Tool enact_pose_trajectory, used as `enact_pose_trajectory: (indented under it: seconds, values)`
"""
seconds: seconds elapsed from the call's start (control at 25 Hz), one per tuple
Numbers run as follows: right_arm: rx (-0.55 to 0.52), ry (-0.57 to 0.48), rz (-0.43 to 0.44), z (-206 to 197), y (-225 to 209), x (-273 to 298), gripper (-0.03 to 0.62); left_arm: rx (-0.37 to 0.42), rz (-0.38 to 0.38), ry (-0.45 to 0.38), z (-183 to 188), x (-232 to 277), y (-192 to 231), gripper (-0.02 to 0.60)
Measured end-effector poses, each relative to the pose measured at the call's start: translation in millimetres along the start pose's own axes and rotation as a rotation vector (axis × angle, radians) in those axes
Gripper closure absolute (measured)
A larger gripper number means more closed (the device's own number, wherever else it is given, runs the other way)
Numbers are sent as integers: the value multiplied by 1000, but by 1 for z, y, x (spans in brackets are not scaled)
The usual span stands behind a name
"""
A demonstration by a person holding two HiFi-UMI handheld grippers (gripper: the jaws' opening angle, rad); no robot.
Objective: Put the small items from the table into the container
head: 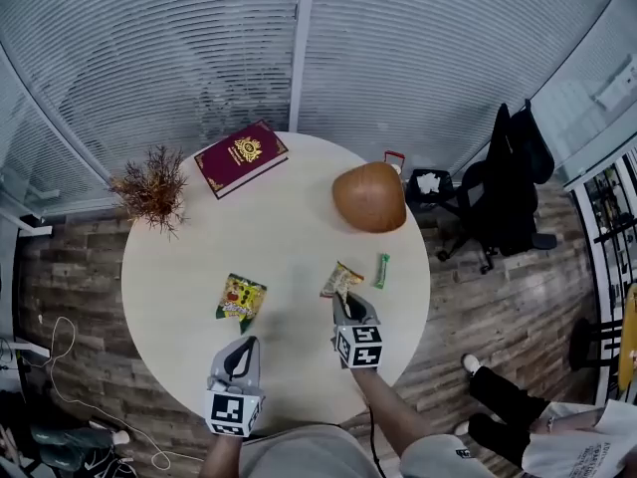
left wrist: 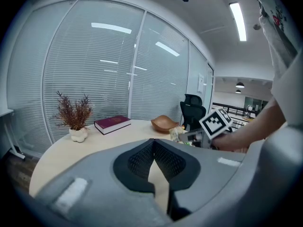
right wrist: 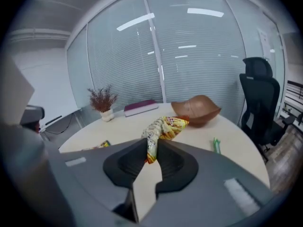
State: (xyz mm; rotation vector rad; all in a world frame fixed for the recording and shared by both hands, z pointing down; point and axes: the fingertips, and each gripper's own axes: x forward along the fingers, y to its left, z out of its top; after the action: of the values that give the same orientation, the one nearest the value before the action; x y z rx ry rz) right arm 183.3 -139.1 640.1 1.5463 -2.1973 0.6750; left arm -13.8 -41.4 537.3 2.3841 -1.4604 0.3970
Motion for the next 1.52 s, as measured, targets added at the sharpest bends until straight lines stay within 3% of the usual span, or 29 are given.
enact_pose_trajectory:
  seconds: [0.16, 0.28, 0.56, 0.84, 0.96, 1.12, 1.2, 1.36, 1.52]
  values:
    - [-40, -97, -91, 84, -59, 33, 534, -3, 10, 10, 0, 0, 0, 581]
    - [-65, -74, -158, 121, -101, 68, 533, 3, 34, 25, -9, 2, 8, 581]
    - [-68, 134, -205, 111, -152, 135, 531, -14, 69, 50, -12, 8, 22, 581]
    - [17, 189, -238, 92, -166, 147, 506, -21, 72, 71, -15, 15, 29, 581]
    - [33, 168, -221, 96, -166, 146, 477, -14, 71, 58, -12, 20, 30, 581]
    - [29, 122, -174, 103, -155, 132, 487, -13, 57, 42, -7, 23, 26, 581]
    - [21, 79, -150, 109, -143, 115, 526, -17, 51, 39, -6, 21, 23, 581]
    - [68, -59, -20, 121, -91, 66, 591, -9, 26, 13, 0, 27, 15, 581]
    - [84, -191, 48, 121, -23, 7, 591, -6, -4, -12, 7, 36, 11, 581]
